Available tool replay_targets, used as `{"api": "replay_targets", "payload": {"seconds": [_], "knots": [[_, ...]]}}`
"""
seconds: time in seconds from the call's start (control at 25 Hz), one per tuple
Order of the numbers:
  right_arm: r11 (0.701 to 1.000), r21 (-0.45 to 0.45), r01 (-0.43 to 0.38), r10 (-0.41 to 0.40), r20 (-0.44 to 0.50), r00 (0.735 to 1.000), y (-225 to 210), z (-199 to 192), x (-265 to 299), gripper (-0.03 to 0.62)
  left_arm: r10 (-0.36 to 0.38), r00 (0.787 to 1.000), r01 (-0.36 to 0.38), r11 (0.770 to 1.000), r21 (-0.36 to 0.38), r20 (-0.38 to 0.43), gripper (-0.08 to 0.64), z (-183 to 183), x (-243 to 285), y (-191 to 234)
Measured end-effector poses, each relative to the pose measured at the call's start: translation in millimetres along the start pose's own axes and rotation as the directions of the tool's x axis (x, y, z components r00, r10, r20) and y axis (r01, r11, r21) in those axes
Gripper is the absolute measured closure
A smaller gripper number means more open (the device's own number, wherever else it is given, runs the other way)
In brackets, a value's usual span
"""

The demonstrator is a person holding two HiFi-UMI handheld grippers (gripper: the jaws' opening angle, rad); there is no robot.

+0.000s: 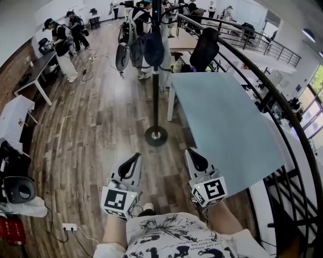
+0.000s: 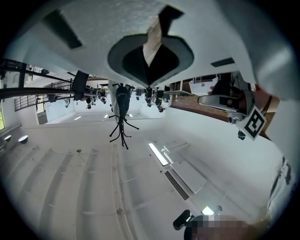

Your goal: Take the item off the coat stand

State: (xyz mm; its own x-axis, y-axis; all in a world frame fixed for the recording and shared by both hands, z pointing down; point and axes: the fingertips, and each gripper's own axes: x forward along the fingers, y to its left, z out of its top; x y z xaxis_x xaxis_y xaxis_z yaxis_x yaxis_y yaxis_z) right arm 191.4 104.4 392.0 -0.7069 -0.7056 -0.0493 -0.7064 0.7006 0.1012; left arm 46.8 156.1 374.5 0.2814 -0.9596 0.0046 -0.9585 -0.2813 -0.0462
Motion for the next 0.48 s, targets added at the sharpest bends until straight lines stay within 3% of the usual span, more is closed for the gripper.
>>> {"api": "replay_targets", "payload": {"seconds": [0.48], "knots": [[0.993,0.069,0.098,-0.097,-0.013,0.995,38,-16,113,0.6,-0.014,1.0,0.014,1.0,-0.005,-0.027,0.555,-21,10,131]]}}
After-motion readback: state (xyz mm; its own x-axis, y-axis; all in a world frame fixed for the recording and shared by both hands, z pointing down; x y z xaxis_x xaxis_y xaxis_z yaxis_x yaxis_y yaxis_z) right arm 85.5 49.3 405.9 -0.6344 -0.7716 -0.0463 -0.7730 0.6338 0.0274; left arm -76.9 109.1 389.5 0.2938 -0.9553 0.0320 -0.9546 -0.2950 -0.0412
